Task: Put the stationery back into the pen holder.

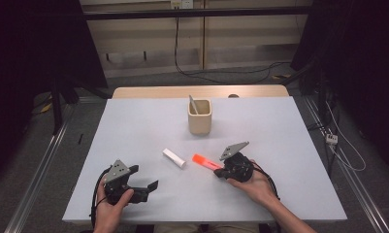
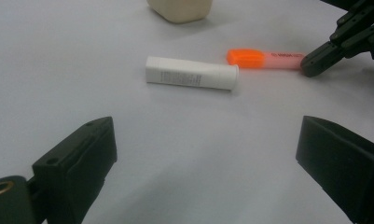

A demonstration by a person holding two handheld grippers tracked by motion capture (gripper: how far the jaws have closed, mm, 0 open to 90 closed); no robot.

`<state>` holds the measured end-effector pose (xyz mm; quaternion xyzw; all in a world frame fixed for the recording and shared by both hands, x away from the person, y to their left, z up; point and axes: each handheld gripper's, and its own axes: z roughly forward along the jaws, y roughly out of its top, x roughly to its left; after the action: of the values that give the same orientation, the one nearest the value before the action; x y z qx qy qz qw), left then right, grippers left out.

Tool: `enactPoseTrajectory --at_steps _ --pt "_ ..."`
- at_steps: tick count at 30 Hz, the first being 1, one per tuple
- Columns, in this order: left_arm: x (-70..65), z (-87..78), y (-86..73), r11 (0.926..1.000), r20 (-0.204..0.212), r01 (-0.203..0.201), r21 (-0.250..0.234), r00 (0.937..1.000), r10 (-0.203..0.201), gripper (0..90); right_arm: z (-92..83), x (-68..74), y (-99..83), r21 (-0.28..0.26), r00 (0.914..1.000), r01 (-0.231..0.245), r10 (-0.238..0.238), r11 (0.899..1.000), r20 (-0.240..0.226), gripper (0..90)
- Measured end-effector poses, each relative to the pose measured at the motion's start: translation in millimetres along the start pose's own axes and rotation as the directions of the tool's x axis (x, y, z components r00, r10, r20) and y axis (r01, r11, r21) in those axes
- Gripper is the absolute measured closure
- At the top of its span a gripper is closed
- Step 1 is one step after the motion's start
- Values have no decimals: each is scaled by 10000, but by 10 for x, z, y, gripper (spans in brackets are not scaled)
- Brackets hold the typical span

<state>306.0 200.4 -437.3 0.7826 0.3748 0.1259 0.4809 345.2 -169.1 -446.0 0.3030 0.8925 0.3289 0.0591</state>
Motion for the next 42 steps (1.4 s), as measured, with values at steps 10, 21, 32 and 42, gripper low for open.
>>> enactPoseTrajectory --at_steps 10,21,32,42 --pt "0 -1 1 10000 7 39 -14 10000 -39 49 -36 -29 -3 -143 9999 18 -20 9999 -154 900" --pt "-4 20 -1 10000 36 22 65 10000 -22 49 -183 -40 56 -883 9979 -190 134 9959 -637 789" --pt "12 14 -3 9999 -56 79 85 10000 -78 49 -154 -80 278 -1255 9991 -421 407 9912 -138 191" --pt "5 21 0 10000 -18 34 65 10000 -34 49 -117 -166 461 -1354 9993 -325 346 9903 132 92"
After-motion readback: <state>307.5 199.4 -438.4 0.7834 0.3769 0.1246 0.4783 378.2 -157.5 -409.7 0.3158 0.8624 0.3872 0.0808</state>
